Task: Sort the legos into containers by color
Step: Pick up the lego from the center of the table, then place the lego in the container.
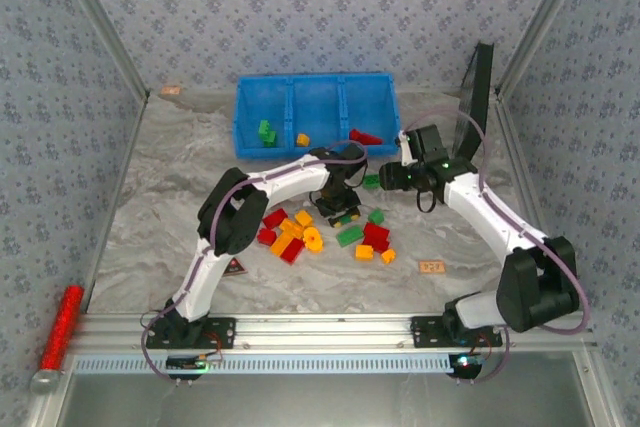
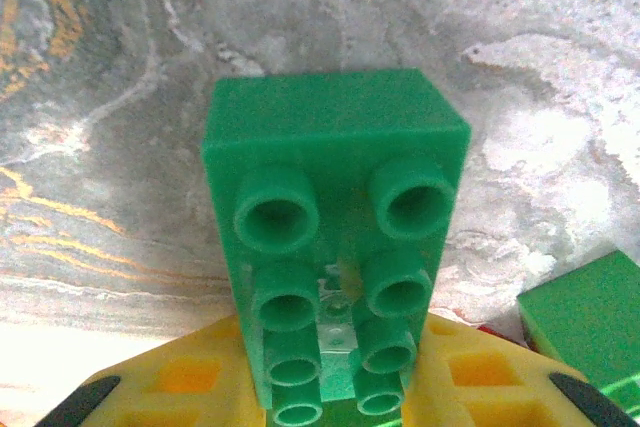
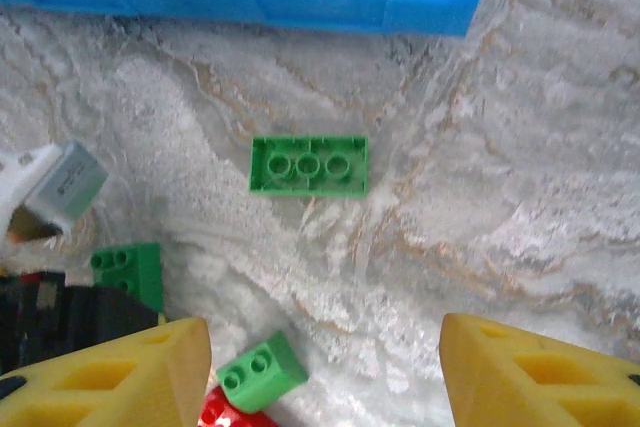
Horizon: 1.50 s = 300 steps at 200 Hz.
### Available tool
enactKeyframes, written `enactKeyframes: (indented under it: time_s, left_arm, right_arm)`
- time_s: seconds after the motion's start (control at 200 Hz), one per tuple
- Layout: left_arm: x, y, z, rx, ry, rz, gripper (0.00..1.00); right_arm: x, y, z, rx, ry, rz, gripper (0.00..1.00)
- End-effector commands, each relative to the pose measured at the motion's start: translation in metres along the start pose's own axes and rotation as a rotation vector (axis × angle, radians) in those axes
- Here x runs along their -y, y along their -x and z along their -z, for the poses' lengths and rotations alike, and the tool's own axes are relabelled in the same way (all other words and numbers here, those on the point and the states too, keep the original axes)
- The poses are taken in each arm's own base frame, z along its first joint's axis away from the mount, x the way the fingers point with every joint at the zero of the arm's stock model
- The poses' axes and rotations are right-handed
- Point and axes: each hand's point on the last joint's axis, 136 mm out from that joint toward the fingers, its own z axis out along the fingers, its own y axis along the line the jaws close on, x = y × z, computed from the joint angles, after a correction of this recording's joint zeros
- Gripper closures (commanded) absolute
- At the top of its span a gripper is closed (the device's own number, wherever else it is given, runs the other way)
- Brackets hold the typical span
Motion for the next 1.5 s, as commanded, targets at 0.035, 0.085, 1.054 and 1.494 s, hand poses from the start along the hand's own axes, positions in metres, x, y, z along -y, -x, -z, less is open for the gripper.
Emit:
enactKeyframes:
  time_s: [0.035,0.085,1.054,1.494]
  left_arm:
    - [-0.027,0.001,-0.012,-0.025,0.101,-0.047,0.78]
    - [-0.024,0.005,-0.002,-0.005,0.112,-0.109,0.82]
    - [-0.064,0.175,0.272,0.677,0.138,-0.363,0.91]
    - [-0.088,0.247,0.267,0.683,0.227,-0.337,0.92]
  right_arm:
    - [-0.013,-0.033,0.014,-0.058,0.059,-0.024,0.35]
    - [-0.012,-0.045,0.013,-0.082,0.056,-0.053,0.33]
    - [-0.051,-0.123,-0.044,-0.299,-0.107,-0.505,0.08]
    - [-0.054,-0.131,-0.068,-0.356,-0.194,-0.430,0.15]
